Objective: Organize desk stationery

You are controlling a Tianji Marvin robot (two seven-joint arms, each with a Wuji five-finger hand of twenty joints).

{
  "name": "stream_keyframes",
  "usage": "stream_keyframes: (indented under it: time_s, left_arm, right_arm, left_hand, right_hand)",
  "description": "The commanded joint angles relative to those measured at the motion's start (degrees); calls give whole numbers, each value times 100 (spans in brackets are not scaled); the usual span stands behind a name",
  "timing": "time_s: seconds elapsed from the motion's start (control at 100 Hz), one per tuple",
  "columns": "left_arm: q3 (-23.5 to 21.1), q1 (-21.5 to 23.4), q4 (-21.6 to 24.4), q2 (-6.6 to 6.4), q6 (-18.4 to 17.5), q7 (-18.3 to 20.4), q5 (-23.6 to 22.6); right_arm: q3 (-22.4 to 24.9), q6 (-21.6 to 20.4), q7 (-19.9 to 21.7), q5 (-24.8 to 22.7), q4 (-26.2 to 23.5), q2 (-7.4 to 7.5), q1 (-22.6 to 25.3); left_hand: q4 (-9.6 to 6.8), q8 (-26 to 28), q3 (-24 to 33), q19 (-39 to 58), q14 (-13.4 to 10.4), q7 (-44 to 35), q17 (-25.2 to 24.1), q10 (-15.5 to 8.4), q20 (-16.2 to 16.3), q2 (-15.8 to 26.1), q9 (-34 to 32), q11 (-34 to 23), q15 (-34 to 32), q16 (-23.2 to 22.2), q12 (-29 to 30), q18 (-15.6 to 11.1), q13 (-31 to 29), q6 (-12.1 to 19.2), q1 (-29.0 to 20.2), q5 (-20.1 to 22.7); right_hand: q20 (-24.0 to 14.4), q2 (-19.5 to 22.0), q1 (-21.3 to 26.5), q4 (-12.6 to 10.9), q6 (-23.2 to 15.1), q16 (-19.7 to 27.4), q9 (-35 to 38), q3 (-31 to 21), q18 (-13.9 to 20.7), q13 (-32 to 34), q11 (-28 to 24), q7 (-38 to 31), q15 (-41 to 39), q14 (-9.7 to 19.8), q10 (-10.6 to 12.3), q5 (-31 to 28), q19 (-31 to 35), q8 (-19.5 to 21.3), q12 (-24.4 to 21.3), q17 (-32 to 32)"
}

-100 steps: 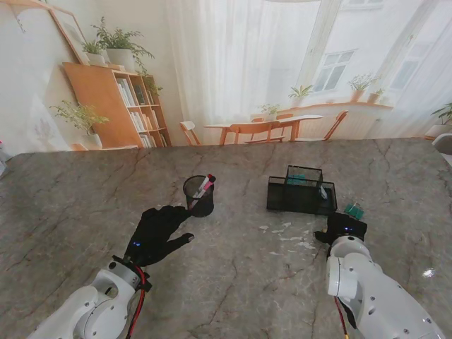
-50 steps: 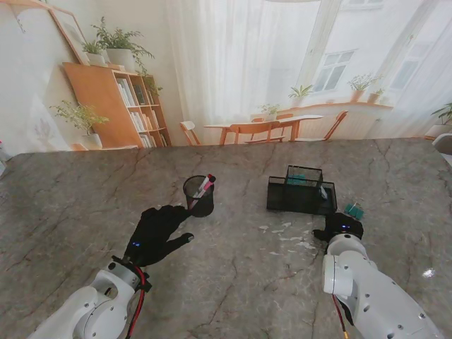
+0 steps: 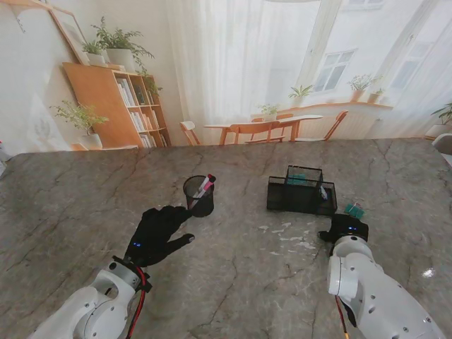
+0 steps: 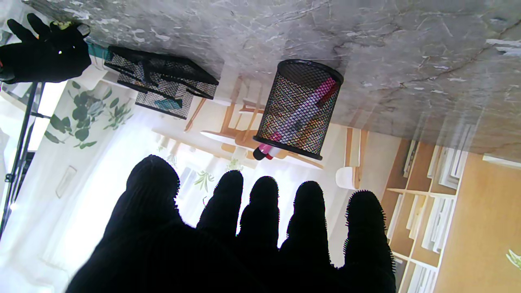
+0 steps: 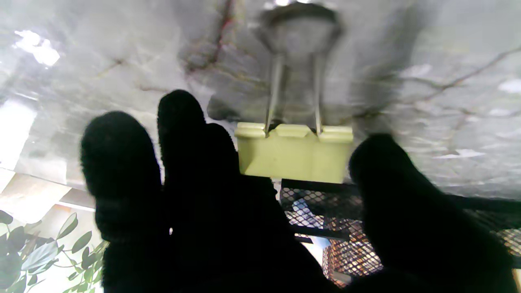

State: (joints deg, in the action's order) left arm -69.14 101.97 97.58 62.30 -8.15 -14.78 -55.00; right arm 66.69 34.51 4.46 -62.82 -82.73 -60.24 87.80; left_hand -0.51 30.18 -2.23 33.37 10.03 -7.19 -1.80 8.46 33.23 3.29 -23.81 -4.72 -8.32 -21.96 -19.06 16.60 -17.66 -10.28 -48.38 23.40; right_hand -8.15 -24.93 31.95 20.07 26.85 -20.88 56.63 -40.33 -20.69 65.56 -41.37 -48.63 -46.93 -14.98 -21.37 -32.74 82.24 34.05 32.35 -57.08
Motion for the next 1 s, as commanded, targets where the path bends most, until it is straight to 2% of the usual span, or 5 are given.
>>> stream_keyframes:
  time_s: [0.0,0.15,0.31,0.6,0.99]
  left_arm:
    - [28,9,24,14,-11,14,17]
    - [31,6,30,14,-11,18,20]
    - [30,9,39,15,-8,13,18]
    - [30,13,53,15,-14,13,18]
    - [52,3,56,14,-32,27,26]
  right_arm:
    - [9,0,154,56,306,25,255]
    - [172,-70,45,109,129,-9,360]
    - [285,-151,43,126,-24,-21,448]
    - [430,-218,-53,184,-195,-48,604]
    - [762,-336,-285,327,-662,-121,902]
  left_hand:
    - [386,57,-59,-40,-37,-50,-28,29,30,388,-20,5,-34,-24,-130,-118,-85,-30,-88,97]
    - [386,58,-61,-39,-36,-49,-31,30,28,393,-18,5,-33,-24,-130,-122,-81,-31,-86,95]
    - [386,59,-60,-35,-33,-52,-31,36,29,387,-22,3,-36,-26,-131,-117,-87,-33,-90,102]
    - [386,59,-60,-33,-42,-51,-26,24,26,392,-20,5,-35,-25,-131,-117,-86,-36,-89,100]
    - [386,60,-61,-30,-35,-54,-23,29,23,391,-29,2,-39,-27,-132,-119,-97,-29,-87,108]
  right_hand:
    - [155,-1155,2875,-925,39,-14,101,-1484,313,117,64,-150,16,49,-86,-97,41,-131,53,-262]
    - [227,-1457,2868,-887,-98,-109,135,-1971,420,144,146,-144,-39,112,-31,-227,120,-110,187,-288]
    - [246,-1534,2917,-865,-244,-150,137,-2134,454,146,106,-135,-82,147,52,-313,136,-46,305,-297]
    - [249,-1507,2937,-801,-437,-209,165,-2163,504,174,15,-201,-184,214,178,-402,188,55,493,-314]
    - [269,-1451,2951,-777,-524,-260,154,-2107,545,161,14,-243,-225,241,227,-391,176,76,597,-311]
